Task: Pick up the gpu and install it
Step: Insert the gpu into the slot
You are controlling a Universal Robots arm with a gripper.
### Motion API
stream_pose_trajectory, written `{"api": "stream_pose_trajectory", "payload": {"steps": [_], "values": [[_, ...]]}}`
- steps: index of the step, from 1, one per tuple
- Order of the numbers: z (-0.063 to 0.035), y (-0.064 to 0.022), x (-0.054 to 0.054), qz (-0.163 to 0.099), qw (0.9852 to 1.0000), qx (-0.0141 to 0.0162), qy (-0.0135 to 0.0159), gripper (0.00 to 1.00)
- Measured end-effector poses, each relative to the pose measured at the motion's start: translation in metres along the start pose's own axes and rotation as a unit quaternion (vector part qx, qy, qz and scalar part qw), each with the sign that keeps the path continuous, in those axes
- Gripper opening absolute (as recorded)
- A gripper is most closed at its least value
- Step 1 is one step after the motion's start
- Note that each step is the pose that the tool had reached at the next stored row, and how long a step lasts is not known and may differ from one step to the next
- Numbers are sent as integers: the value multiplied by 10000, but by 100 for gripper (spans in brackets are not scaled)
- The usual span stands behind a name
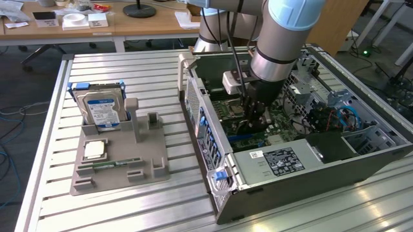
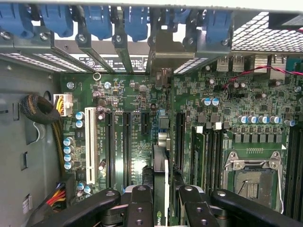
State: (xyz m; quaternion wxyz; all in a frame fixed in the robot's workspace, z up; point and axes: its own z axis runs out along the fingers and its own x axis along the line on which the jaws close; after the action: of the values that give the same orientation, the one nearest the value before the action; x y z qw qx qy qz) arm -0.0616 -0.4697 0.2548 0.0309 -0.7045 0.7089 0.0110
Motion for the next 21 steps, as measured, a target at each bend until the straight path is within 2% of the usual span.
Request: {"api": "stream_pose_trajectory", "payload": {"steps": [21], "values": [[26,25,1,-3,10000,0,-1,26]]}}
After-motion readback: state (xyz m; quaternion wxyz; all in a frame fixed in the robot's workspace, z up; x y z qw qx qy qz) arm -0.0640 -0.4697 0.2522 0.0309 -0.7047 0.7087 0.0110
